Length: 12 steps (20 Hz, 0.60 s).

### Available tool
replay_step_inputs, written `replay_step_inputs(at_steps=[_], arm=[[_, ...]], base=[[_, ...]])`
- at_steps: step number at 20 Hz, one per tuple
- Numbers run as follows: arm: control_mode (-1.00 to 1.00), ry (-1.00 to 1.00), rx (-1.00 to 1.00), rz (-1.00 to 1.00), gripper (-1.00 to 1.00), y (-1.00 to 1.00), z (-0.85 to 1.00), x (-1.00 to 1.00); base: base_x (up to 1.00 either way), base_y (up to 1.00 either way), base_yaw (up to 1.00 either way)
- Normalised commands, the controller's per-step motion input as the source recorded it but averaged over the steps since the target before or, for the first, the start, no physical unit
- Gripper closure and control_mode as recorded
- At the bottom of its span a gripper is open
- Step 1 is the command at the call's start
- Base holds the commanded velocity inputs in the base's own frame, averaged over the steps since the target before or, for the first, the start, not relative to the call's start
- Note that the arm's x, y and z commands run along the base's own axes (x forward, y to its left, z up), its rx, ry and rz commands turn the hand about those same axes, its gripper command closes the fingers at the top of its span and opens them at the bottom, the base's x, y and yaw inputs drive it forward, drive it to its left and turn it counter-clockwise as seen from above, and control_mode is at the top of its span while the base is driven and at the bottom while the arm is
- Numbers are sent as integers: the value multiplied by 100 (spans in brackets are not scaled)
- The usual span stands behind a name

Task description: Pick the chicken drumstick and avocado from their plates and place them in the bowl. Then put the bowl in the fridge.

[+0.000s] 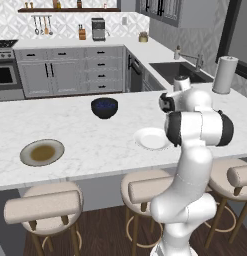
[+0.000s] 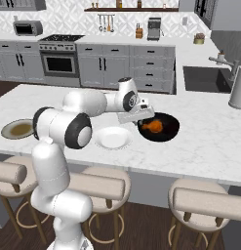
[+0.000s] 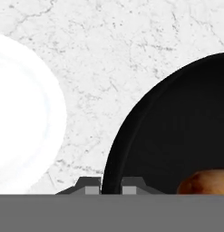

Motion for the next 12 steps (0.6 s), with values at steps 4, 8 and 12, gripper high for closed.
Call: replay_step_inputs(at_steps=[4,8,12], arm=[[-100,7,-2,52,100,44,56,-49],[-100,3,4,55,100,35,45,-48],[-100,0,12,50,100,18,27,-68]], base=[[0,0,0],[0,0,0],[0,0,0]])
